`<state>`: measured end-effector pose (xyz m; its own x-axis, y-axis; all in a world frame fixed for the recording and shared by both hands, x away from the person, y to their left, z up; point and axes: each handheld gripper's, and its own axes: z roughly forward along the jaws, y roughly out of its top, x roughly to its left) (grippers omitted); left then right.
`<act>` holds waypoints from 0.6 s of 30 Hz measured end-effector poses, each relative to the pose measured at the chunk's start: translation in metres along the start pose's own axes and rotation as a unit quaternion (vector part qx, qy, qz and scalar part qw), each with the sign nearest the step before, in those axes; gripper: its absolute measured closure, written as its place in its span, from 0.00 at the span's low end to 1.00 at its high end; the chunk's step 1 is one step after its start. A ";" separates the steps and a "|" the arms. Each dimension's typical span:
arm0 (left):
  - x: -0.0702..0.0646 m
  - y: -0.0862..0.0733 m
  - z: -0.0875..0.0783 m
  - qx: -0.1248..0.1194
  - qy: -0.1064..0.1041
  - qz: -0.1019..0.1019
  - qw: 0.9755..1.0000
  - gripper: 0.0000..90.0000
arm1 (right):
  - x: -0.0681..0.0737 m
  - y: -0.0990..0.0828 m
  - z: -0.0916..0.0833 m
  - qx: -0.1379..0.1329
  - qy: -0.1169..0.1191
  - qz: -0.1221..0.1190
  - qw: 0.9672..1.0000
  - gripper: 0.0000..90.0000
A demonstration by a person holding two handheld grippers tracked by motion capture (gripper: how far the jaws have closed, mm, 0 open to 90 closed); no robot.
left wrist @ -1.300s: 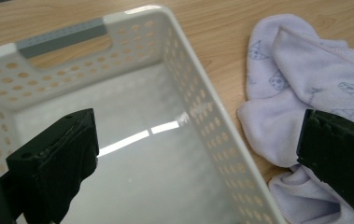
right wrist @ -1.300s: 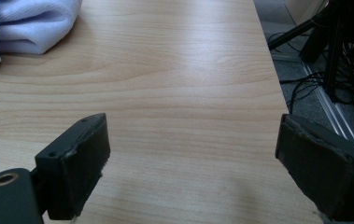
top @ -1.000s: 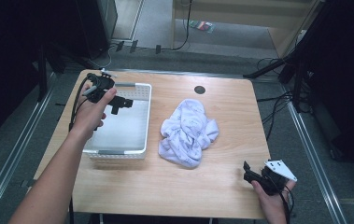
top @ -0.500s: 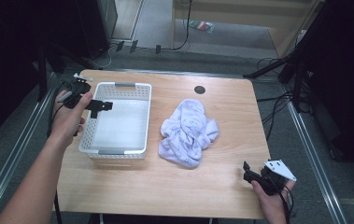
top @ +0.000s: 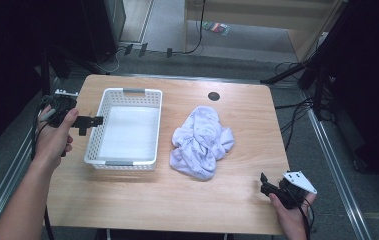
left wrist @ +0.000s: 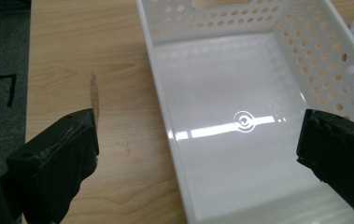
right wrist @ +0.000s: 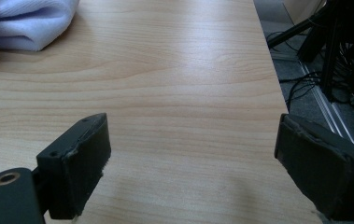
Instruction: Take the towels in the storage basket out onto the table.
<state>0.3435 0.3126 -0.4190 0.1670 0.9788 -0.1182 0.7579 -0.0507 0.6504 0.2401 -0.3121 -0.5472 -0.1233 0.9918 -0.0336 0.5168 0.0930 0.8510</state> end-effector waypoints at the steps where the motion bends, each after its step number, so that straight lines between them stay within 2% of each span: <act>1: 0.004 -0.007 -0.001 -0.002 0.001 -0.004 1.000 0.00 | 0.000 0.000 0.000 0.000 0.000 0.000 1.000 0.12; 4: 0.008 -0.012 -0.002 -0.007 0.006 -0.008 1.000 0.00 | 0.000 0.000 0.000 0.000 -0.001 -0.001 1.000 0.12; 5: 0.012 -0.019 -0.002 -0.014 0.003 -0.017 1.000 0.00 | 0.000 0.000 0.000 0.001 0.000 -0.002 1.000 0.12; 10: 0.019 -0.033 -0.003 -0.020 0.006 -0.022 1.000 0.00 | 0.000 0.000 0.000 0.000 0.000 -0.001 1.000 0.12; 15: 0.035 -0.057 -0.010 -0.036 0.008 -0.030 0.999 0.00 | 0.000 0.000 0.000 0.001 -0.002 -0.003 1.000 0.12; 17: 0.039 -0.061 -0.011 -0.040 0.011 -0.026 0.999 0.00 | 0.000 0.000 0.000 0.000 -0.002 -0.004 1.000 0.12; 18: 0.041 -0.065 -0.011 -0.042 0.011 -0.033 0.999 0.00 | 0.000 0.000 0.000 0.000 -0.002 -0.004 1.000 0.12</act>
<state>0.2936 0.3582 -0.4578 0.1045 0.9837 -0.1466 0.7116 0.0290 0.7020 0.2403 -0.3116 -0.5473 -0.1232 0.9915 -0.0419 0.5161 0.1001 0.8506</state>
